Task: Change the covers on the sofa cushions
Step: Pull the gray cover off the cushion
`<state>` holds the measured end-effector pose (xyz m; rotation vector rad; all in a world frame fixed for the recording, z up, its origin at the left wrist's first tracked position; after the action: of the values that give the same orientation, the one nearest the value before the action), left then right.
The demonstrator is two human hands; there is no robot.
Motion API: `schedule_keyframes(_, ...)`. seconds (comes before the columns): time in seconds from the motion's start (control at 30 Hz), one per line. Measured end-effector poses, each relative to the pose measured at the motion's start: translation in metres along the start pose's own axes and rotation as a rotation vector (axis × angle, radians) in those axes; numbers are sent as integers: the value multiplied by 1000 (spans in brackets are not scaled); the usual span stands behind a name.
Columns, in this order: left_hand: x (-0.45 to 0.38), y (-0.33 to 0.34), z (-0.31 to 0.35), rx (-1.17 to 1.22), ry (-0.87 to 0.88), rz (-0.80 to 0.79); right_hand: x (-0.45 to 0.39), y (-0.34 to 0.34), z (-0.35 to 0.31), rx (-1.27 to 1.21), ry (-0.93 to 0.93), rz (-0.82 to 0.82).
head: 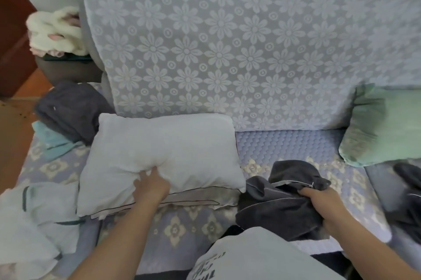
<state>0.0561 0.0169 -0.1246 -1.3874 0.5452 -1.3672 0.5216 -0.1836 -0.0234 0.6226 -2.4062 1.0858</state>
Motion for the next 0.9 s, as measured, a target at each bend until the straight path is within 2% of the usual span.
schedule_keyframes(0.07, 16, -23, 26, 36, 22, 187, -2, -7, 5, -14, 40, -2)
schedule_keyframes(0.13, 35, -25, 69, 101, 141, 223, -9, -21, 6, -6, 44, 13)
schedule_keyframes(0.17, 47, -17, 94, 145, 192, 183, -12, -35, 3, 18, 15, 46)
schedule_keyframes(0.23, 70, 8, 142, 183, 298, 56, -22, -72, -13, 140, -163, 186)
schedule_keyframes(0.33, 118, 44, 211, 157, 467, -118, -32, -133, -51, 636, -647, 479)
schedule_keyframes(0.37, 138, 55, 239, 139, 530, -154, -44, -160, -55, 717, -713, 545)
schedule_keyframes(0.43, 166, 71, 278, 116, 591, -208, -73, -202, -57, 769, -694, 592)
schedule_keyframes(0.63, 259, 143, 428, 71, 687, -278, -194, -379, -47, 599, -643, 760)
schedule_keyframes(0.8, 341, 211, 524, -1, 656, -355, -246, -535, -64, 354, -722, 1057)
schedule_keyframes(0.9, 372, 230, 550, -43, 665, -427, -293, -565, -53, 253, -736, 1097)
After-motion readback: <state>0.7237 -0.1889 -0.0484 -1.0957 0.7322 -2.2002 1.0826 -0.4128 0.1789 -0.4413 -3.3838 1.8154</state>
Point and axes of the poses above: each hand's wrist, its own x-axis away from the middle knuckle, its own y-axis out of the palm, z = x × y, the point moved 9 cm from there along -x, towards the middle knuckle, and after that the axes turned 14 degrees about z, right-handed, at the moved point
